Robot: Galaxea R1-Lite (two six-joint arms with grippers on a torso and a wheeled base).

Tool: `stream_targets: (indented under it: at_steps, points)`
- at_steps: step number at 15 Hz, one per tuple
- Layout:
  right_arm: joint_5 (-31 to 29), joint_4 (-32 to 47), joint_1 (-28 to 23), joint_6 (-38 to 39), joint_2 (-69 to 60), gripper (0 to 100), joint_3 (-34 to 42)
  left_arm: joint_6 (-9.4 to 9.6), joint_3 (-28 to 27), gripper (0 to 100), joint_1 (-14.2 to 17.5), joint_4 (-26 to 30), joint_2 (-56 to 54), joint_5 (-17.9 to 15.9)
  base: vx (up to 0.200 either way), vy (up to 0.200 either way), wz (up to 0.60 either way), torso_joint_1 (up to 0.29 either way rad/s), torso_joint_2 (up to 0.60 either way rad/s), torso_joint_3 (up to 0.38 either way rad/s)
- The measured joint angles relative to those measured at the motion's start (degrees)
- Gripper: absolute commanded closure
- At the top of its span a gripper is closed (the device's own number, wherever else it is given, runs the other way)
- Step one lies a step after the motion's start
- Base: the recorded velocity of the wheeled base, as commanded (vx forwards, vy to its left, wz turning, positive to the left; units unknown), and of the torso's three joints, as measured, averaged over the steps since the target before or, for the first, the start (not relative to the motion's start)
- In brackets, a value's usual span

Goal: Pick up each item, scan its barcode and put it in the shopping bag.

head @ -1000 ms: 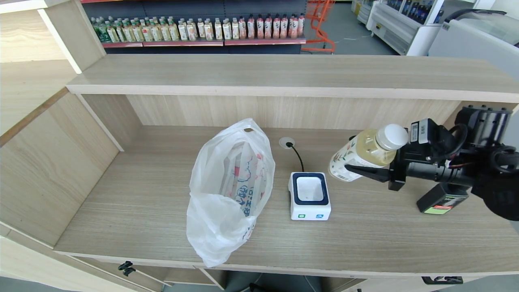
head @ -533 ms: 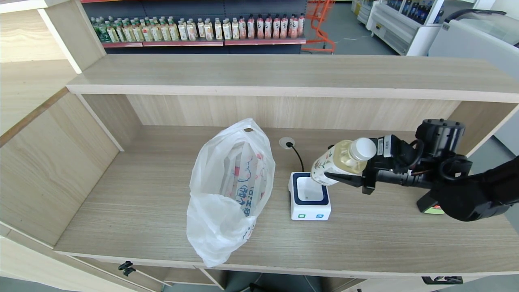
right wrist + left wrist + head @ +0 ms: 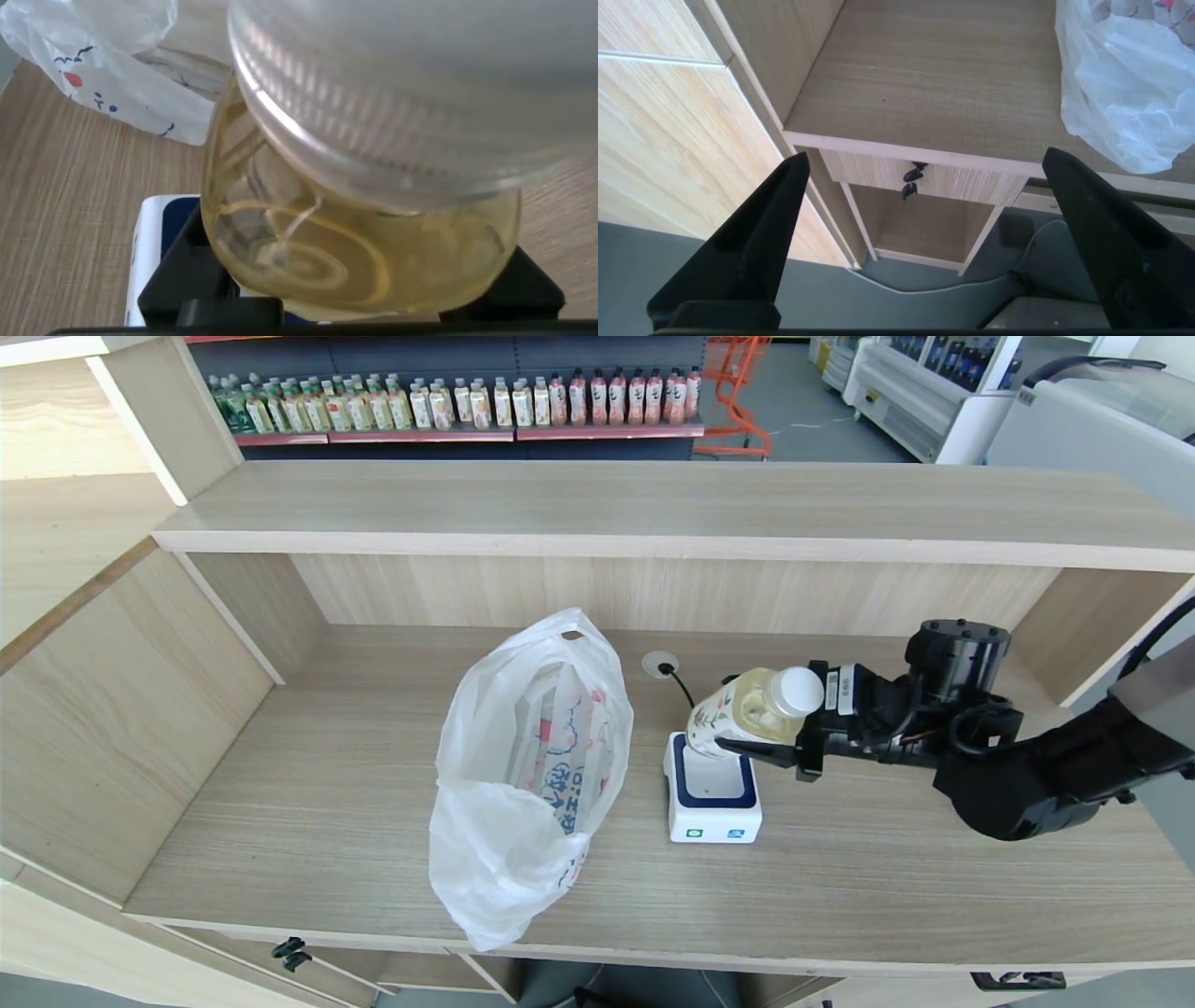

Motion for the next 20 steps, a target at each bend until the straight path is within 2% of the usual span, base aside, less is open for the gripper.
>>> stream_targets:
  at_steps: [20]
  points:
    - [-0.2, 0.0, 0.6, -3.9, 1.1, 100, -1.0, 0.0, 0.0, 0, 0.0, 0.0, 0.0, 0.0, 0.0, 0.0, 0.0, 0.0, 0.0, 0.0]
